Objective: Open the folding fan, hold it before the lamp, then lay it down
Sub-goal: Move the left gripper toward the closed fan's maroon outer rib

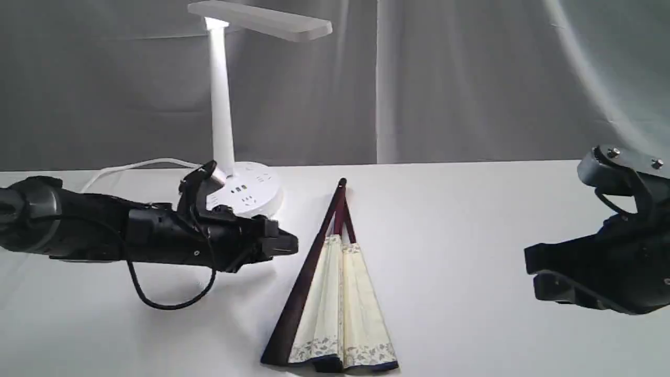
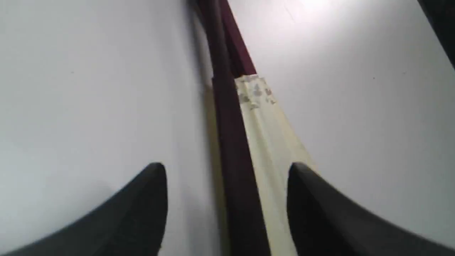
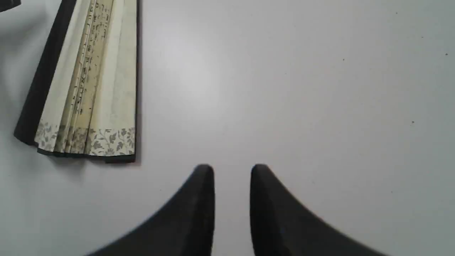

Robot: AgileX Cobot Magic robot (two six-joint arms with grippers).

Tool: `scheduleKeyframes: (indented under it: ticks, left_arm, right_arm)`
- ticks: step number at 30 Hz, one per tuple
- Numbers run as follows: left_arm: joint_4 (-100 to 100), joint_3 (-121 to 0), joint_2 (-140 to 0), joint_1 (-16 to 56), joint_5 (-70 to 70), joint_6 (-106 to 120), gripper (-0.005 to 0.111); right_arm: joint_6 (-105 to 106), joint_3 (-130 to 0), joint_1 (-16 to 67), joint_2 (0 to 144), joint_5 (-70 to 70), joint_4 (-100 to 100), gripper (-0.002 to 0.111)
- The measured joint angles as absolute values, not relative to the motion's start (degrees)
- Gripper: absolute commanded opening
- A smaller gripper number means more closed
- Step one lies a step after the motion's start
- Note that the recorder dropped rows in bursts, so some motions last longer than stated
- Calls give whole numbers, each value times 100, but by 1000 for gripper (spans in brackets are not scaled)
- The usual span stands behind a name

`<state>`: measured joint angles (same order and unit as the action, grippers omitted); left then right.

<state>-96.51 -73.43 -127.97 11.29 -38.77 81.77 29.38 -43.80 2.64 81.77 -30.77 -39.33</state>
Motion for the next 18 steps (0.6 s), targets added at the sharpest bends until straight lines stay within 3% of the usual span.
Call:
scheduleKeyframes:
  ticks: [9,18]
  left_arm:
    - [-9595,-7343,-12839,1117,-3912,9808,51]
    - [-9259,-7354,-12349,1107,-3087,9862,47]
  right_arm:
    - [2938,-4380,264,8177,-3091,-3933,20]
    - [2938,-4380,264,8177,-3091,-3933,20]
